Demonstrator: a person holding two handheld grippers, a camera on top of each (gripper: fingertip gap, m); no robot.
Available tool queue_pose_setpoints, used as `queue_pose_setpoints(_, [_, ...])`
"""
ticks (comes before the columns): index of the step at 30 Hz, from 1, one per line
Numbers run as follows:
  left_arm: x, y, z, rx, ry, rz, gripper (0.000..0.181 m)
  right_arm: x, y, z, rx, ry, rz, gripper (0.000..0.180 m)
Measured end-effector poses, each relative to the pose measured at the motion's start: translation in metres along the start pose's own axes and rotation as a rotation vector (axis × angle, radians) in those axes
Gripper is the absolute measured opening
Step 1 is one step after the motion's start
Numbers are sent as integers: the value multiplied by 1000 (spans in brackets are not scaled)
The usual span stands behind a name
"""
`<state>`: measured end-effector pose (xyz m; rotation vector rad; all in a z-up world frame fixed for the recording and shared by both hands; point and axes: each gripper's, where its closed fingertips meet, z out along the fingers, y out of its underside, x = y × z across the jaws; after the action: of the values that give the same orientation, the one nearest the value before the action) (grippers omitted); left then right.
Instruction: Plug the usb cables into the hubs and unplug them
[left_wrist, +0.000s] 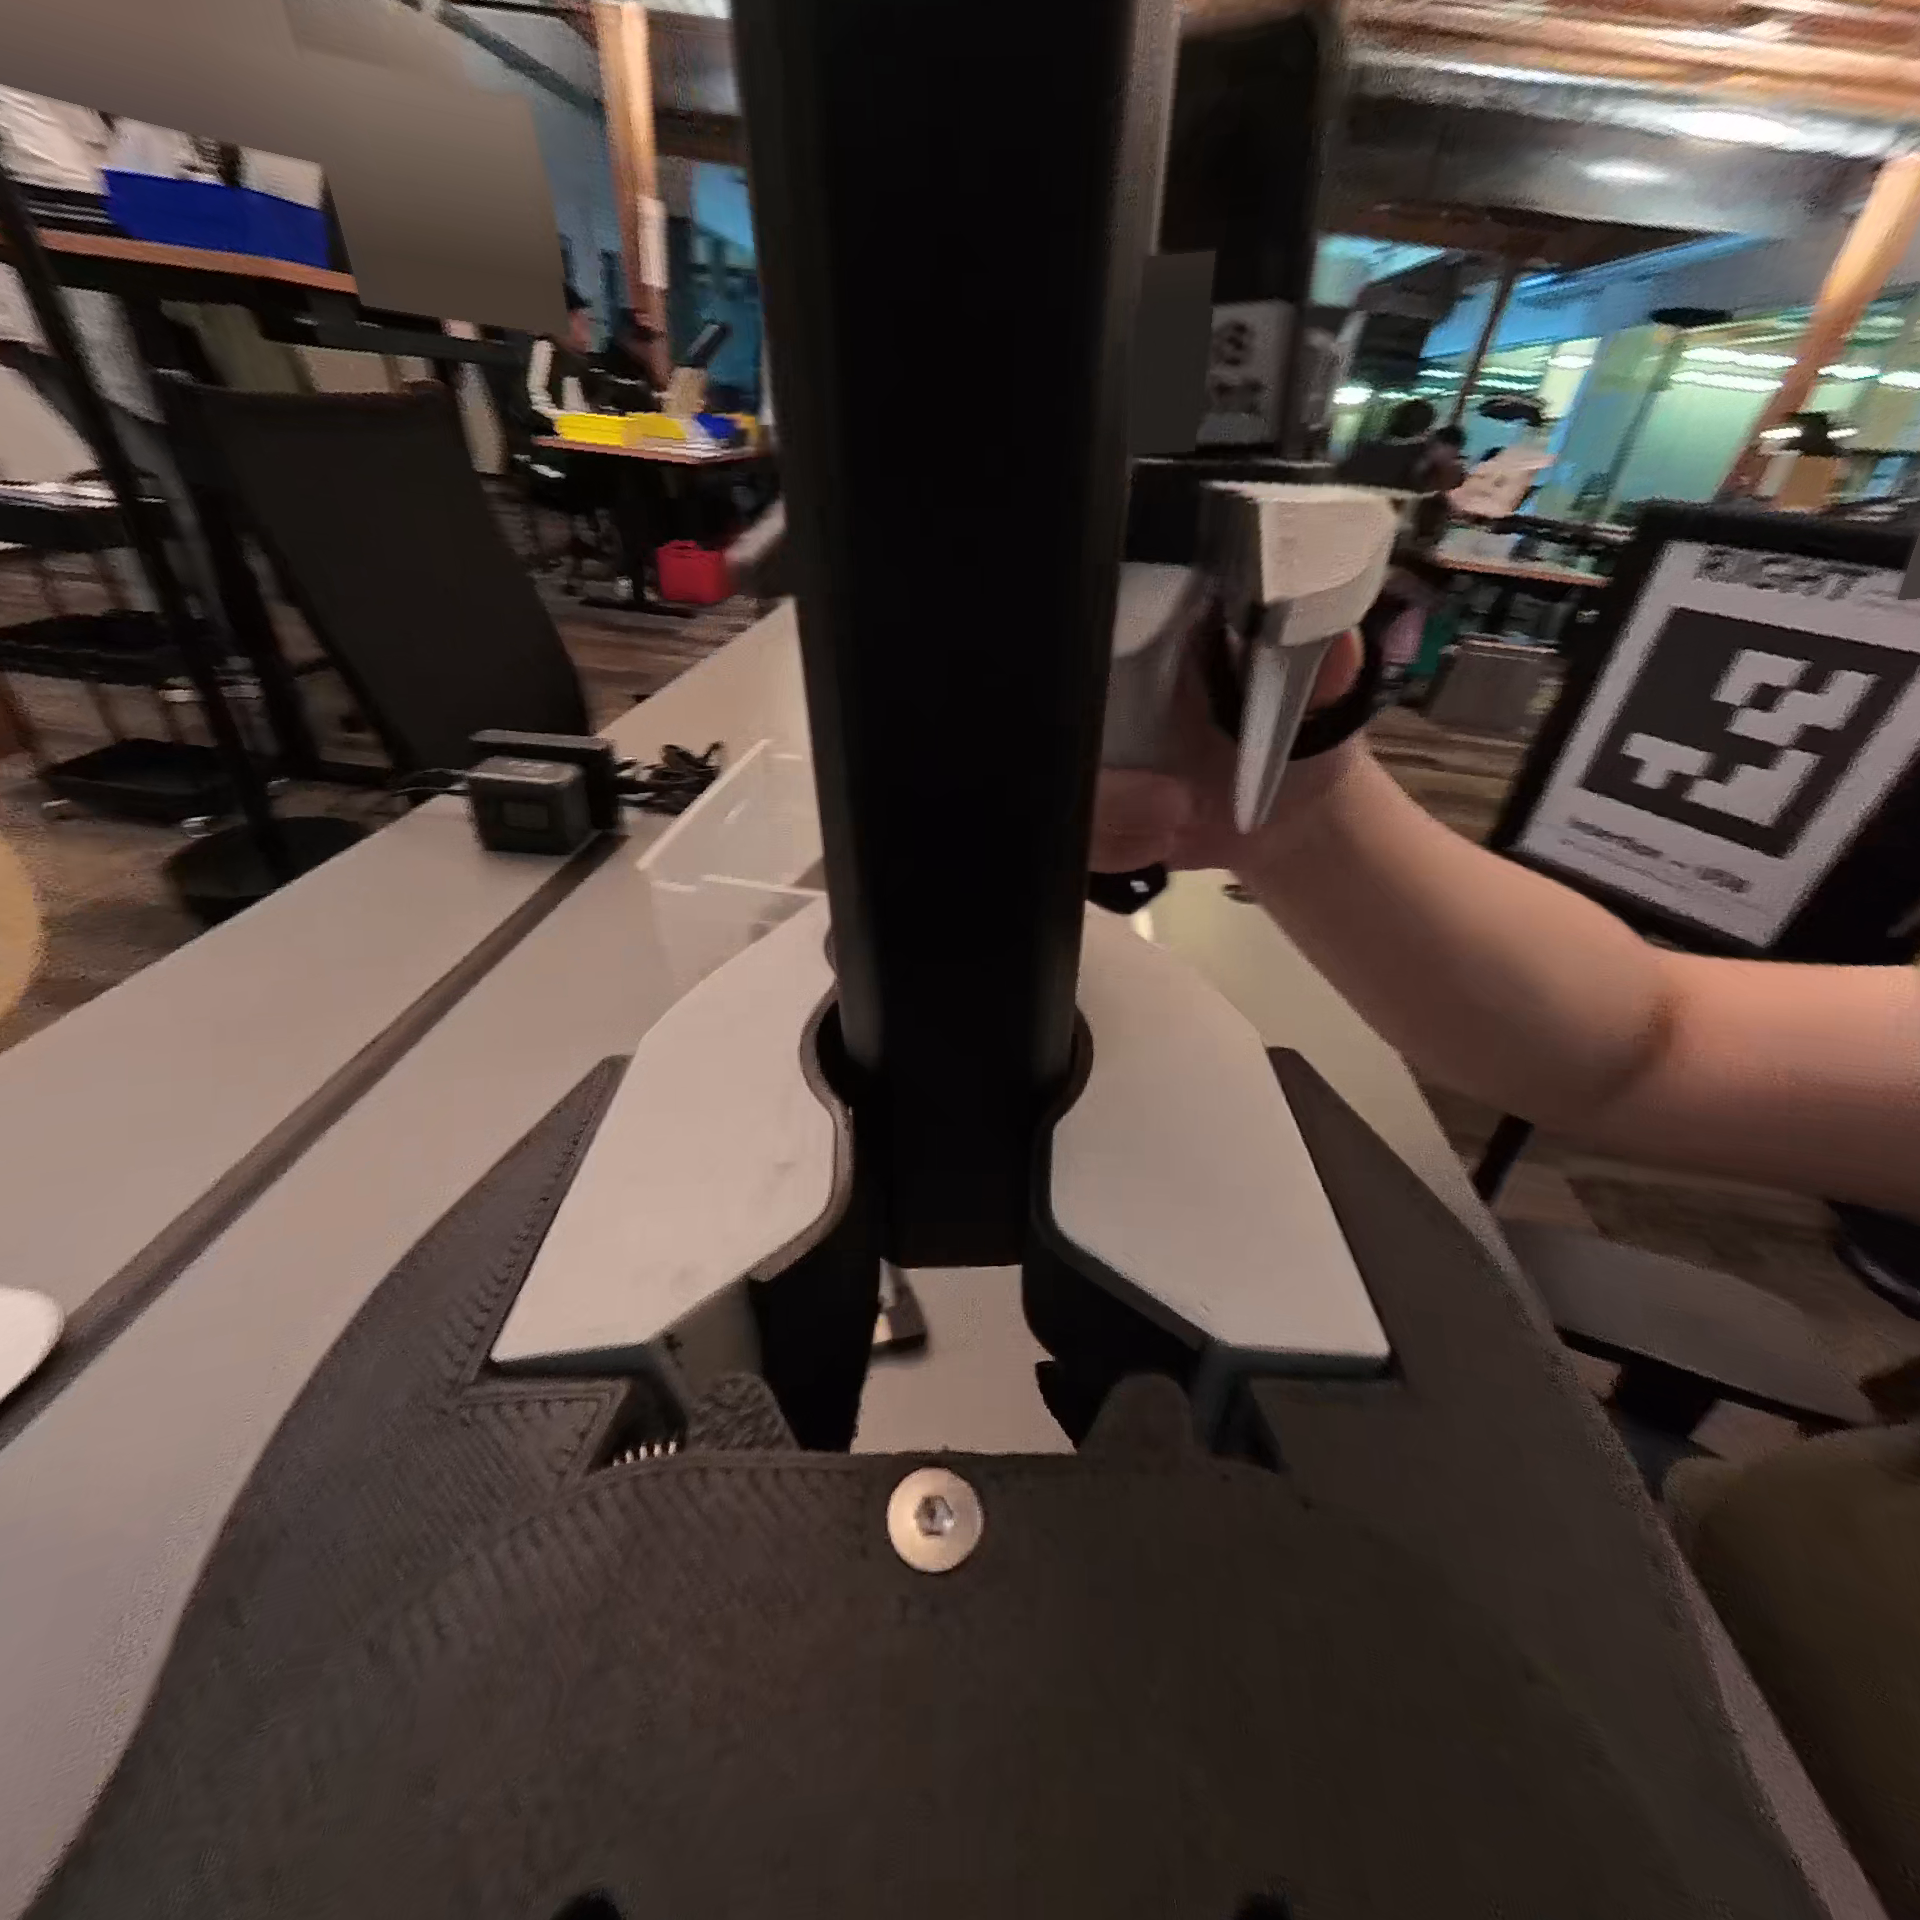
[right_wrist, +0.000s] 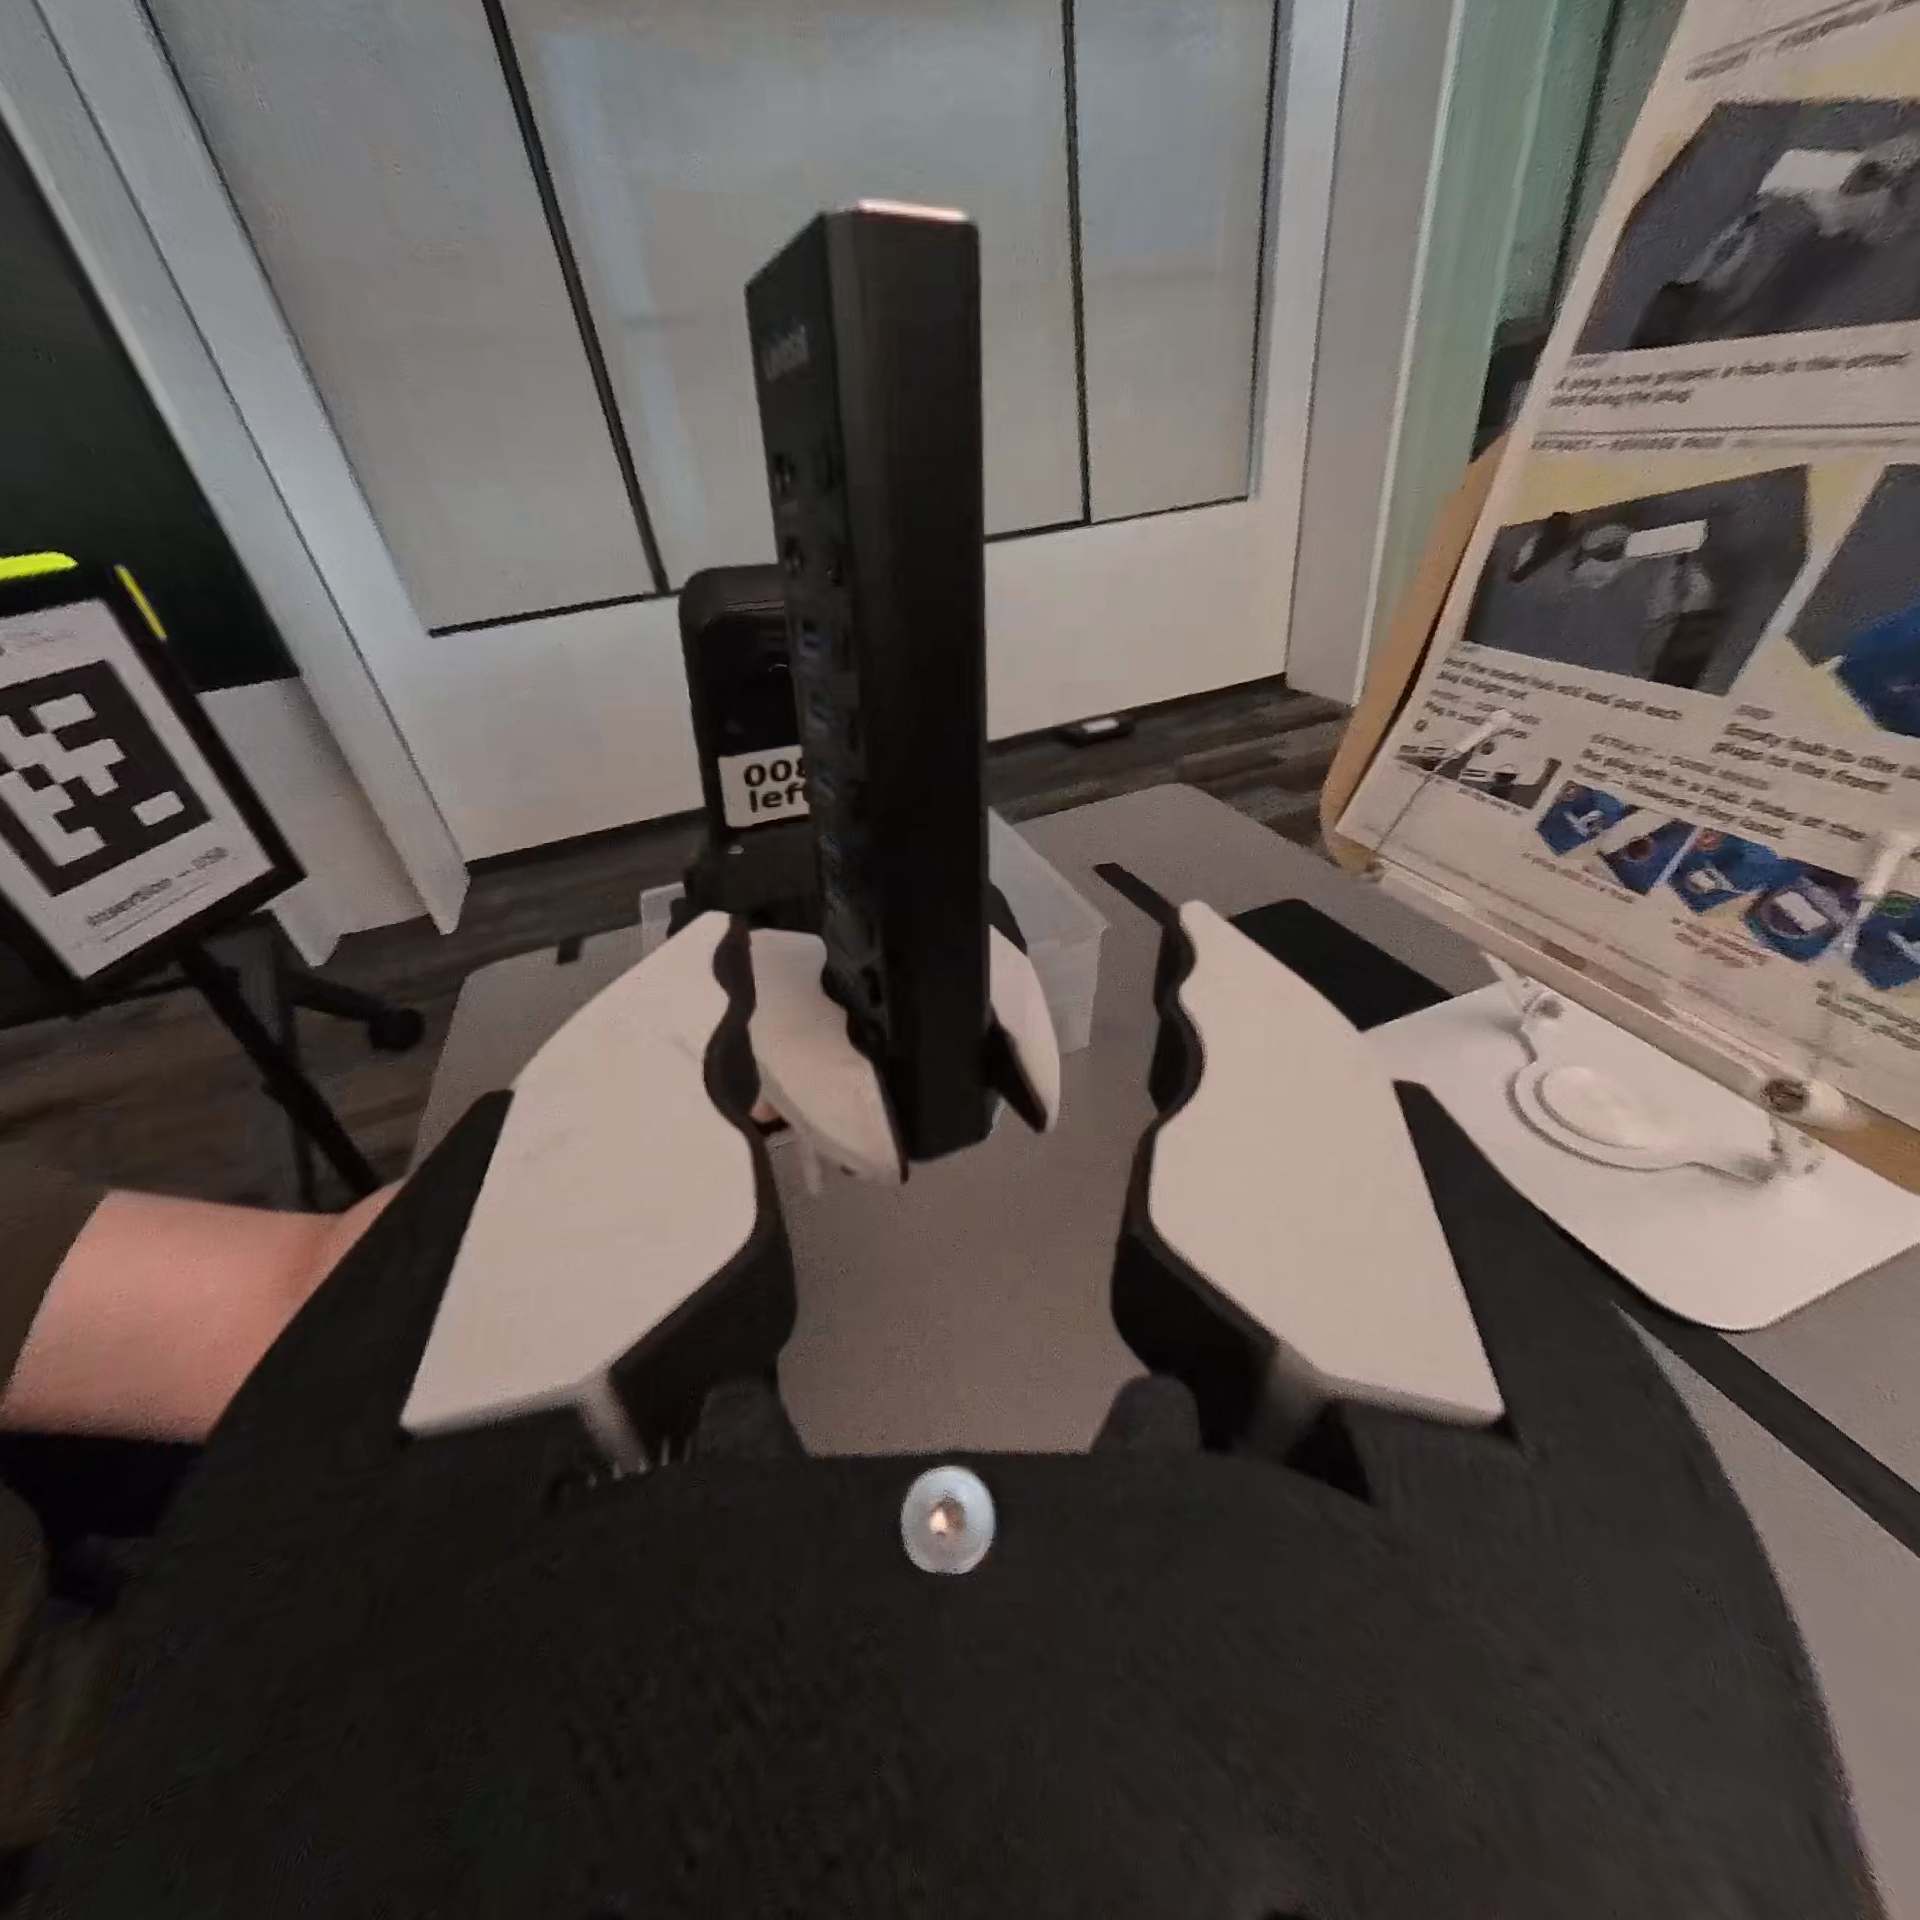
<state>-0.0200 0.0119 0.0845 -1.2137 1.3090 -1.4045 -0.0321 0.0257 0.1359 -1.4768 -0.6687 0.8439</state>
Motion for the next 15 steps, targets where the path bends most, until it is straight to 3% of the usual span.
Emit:
queue_pose_setpoints(4, [15,14,16,-79,83,-8,29,-18,-8,14,-5,-171,24,77])
queue_pose_setpoints(5, [18,19,20,-97,103,0,29,-17,-9,15,-12,-162,28,69])
queue_pose_setpoints(6, [21,21,23,-98,123,4,29,-16,-5,13,-53,-164,11,33])
queue_pose_setpoints(8, [28,16,28,-44,181,-31,30,-19,-7,5,-62,-170,2,30])
queue_pose_setpoints(9, [27,13,31,-11,179,-49,31,-18,-10,2,-60,-131,-5,30])
queue_pose_setpoints(12, [3,21,31,-41,47,-82,59,0,-19,-24,-136,41,-124,30])
queue_pose_setpoints(15, [-16,35,17,-119,-37,-44,49,63,-23,-77,-371,342,-323,30])
